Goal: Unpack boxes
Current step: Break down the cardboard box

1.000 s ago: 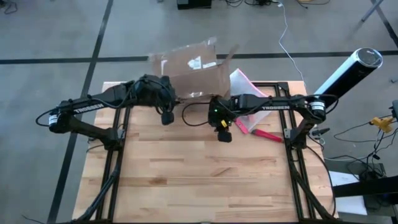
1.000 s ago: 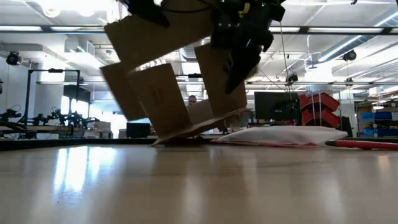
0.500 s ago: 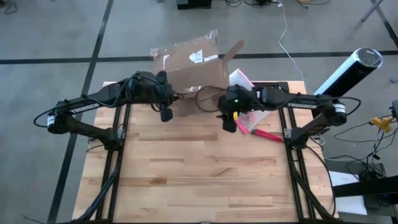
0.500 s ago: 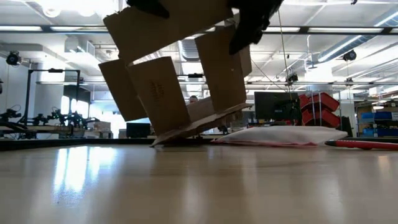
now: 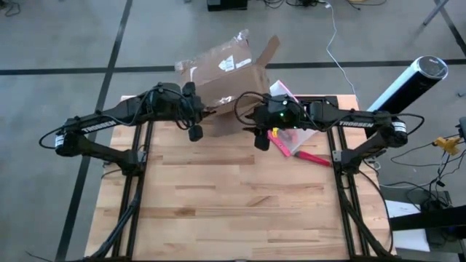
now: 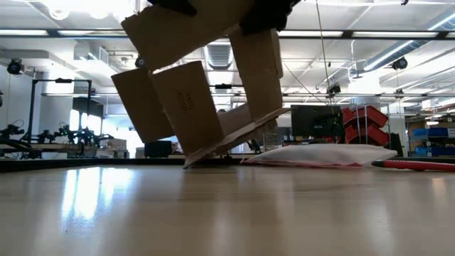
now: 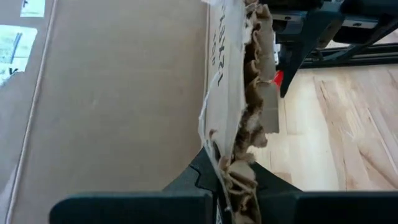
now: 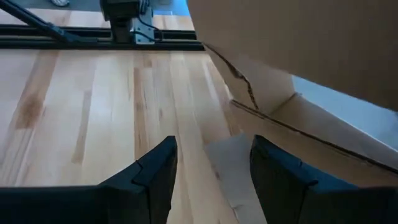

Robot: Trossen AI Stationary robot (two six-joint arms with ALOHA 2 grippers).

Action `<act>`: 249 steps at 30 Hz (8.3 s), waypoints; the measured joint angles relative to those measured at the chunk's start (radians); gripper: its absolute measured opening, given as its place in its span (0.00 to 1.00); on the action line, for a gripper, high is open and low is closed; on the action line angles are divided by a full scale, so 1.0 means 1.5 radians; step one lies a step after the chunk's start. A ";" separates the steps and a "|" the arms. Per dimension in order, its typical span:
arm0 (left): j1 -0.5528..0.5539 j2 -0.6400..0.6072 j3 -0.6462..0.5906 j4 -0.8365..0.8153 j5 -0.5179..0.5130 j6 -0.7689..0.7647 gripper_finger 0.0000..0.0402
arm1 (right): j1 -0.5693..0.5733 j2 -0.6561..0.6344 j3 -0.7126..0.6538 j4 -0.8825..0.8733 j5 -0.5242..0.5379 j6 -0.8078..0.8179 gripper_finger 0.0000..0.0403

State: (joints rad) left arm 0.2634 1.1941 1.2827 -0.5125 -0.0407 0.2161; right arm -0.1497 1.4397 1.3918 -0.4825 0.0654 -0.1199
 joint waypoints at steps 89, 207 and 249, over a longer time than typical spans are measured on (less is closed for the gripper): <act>0.002 0.094 0.000 0.349 -0.020 -0.139 0.00 | 0.036 0.155 0.016 0.246 -0.010 0.144 0.43; 0.008 0.090 0.000 0.447 -0.030 -0.206 0.00 | 0.077 0.058 0.148 -0.156 0.840 -0.072 0.79; 0.013 0.091 0.000 0.375 -0.035 -0.144 0.00 | 0.129 -0.032 0.148 0.192 0.810 -0.386 0.70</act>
State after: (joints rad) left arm 0.2829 1.3300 1.2827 0.0497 -0.0925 -0.0002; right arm 0.0432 1.3917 1.6138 -0.1948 1.2810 -0.6993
